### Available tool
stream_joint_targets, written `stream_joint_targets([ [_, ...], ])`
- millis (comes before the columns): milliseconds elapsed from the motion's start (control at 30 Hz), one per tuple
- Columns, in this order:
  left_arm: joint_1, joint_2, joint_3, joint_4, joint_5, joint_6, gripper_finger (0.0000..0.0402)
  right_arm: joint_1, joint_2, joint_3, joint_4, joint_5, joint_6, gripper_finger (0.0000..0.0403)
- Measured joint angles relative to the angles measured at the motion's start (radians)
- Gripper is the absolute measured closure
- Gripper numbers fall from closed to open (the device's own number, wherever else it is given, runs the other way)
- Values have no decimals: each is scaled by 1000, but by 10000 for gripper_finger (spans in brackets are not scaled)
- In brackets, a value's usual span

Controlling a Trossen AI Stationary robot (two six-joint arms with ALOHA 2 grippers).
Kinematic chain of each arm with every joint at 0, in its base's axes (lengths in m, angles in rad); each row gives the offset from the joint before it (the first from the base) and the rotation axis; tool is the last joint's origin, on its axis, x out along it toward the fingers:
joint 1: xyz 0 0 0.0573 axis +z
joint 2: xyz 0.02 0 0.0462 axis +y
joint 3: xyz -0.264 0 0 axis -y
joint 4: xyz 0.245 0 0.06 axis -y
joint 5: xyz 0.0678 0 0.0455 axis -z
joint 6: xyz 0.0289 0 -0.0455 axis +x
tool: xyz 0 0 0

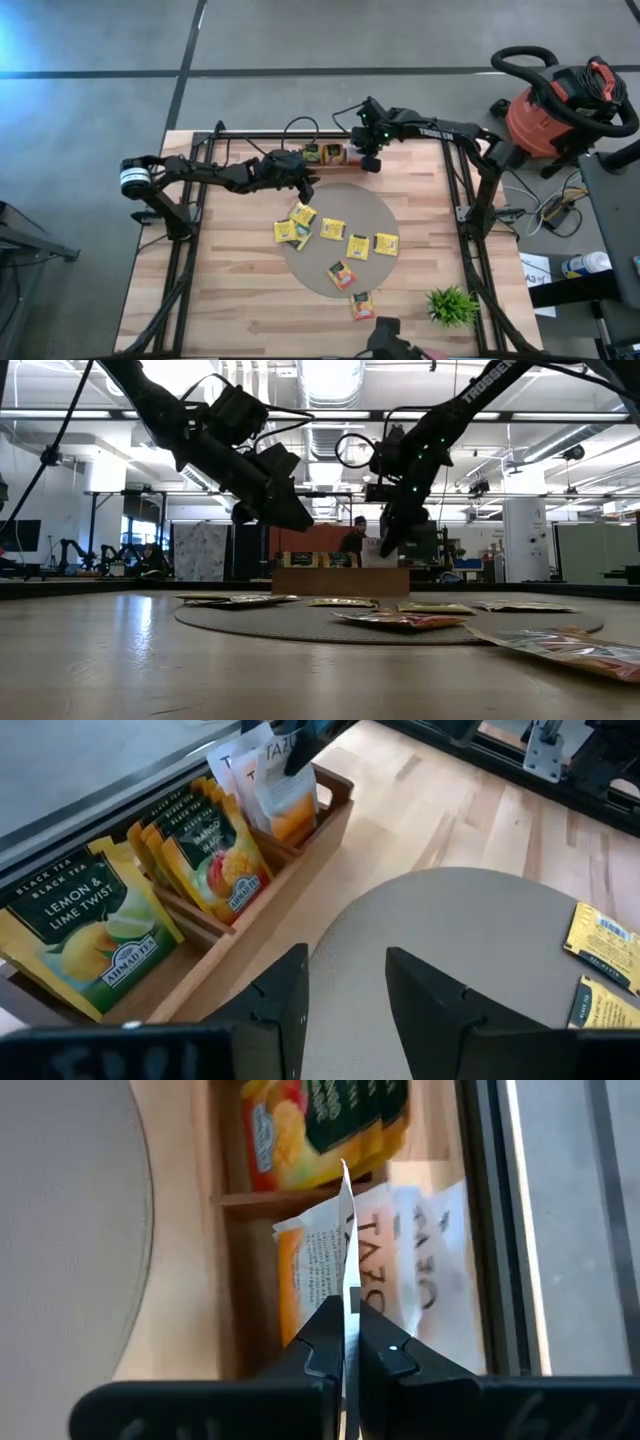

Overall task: Pick & Place Tea
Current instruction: Put the white tea bag into the right compartment of the wooden organizer

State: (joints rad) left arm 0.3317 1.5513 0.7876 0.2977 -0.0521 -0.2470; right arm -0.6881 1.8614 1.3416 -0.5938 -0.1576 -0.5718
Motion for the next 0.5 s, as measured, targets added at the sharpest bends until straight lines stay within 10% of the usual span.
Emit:
stream_joint_targets([
  [500, 0, 0, 0, 0, -69, 0, 273, 18, 1, -6, -61, -53, -17, 349],
])
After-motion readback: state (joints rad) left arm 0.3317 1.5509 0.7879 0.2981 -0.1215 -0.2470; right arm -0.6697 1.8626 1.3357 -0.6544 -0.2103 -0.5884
